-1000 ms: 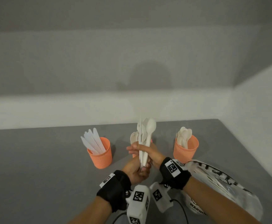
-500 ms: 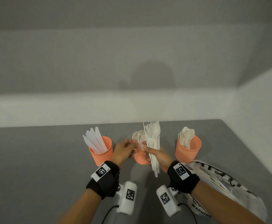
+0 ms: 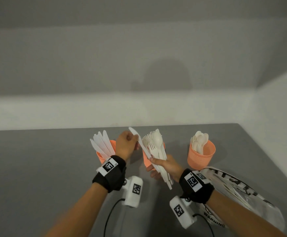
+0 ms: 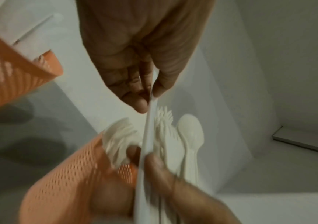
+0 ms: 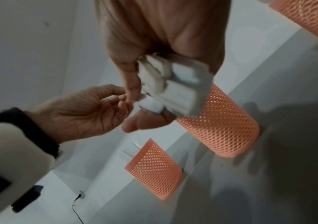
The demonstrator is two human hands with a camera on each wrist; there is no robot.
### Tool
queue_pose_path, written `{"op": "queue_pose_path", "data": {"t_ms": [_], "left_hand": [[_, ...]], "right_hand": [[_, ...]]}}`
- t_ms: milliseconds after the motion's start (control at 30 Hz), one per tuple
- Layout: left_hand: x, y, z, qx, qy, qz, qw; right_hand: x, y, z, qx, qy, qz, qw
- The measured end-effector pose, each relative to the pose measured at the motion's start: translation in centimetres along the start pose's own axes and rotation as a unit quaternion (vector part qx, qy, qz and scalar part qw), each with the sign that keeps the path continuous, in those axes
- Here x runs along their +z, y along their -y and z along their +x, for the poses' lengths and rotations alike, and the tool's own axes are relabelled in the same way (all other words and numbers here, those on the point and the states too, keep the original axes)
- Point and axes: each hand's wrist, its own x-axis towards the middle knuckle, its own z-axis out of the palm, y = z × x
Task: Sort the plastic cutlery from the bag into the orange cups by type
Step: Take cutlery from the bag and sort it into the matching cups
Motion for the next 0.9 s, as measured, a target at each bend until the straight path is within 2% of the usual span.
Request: {"op": "queue_pose_path", "data": {"t_ms": [67, 167, 267, 367, 500, 567, 633, 700, 733, 767, 800, 833, 867, 900], "left_hand": [[-1.9, -1.1, 0.6, 0.093, -0.072, 0.015, 0.993], [-5.6, -2.3, 1.9, 0.228, -0.174, 0.104, 0.952], [-8.3, -2.4, 2.9, 0.281, -0.204, 0.208, 0.915], [-9.1, -0.1, 3.6, 0.262, -0.187, 0.277, 0.905], [-8.1, 4.9, 4.3, 0.166, -0.123, 0.326, 0.923], [-7.5, 6.3, 4.2, 0.112, -0.093, 0.363, 0.921], [-7.0, 6.9, 4.1, 0.122, -0.098, 0.420, 0.894], [-6.2, 6.3, 3.4, 0.199, -0.126, 0.429, 0.872], [-5.5, 5.5, 2.7, 0.236, -0.140, 0.400, 0.874], [-4.4, 4.4, 1.6, 0.247, -0.131, 0.338, 0.899], [-3.2, 2.9, 0.4, 0.227, -0.101, 0.255, 0.935], [-1.8, 1.7, -0.8, 0.169, -0.051, 0.172, 0.969], [-0.4, 0.7, -1.8, 0.094, 0.010, 0.091, 0.991], [1.1, 0.0, -2.5, 0.012, 0.070, 0.009, 0.997]], "right_hand": [[-0.2, 0.2, 0.0, 0.008, -0.022, -0.012, 1.000], [-0.6, 0.5, 0.2, -0.001, -0.063, -0.056, 0.996], [-1.2, 1.1, 0.4, -0.006, -0.077, -0.072, 0.994], [-1.3, 1.8, 0.1, -0.029, -0.085, -0.105, 0.990], [-1.4, 1.9, -0.2, -0.042, -0.097, -0.117, 0.988], [-1.5, 1.8, -0.4, -0.051, -0.105, -0.140, 0.983], [-1.5, 1.7, -0.6, -0.066, -0.115, -0.170, 0.976], [-1.4, 1.6, -0.6, -0.090, -0.135, -0.207, 0.965], [-1.3, 1.4, -0.4, -0.104, -0.149, -0.226, 0.957], [-1.2, 1.3, -0.2, -0.111, -0.163, -0.247, 0.949], [-1.0, 1.2, 0.0, -0.117, -0.178, -0.269, 0.939], [-0.8, 1.2, 0.1, -0.120, -0.197, -0.296, 0.927], [-0.4, 1.2, 0.3, -0.122, -0.211, -0.325, 0.914], [0.0, 1.3, 0.3, -0.125, -0.220, -0.348, 0.903]]}}
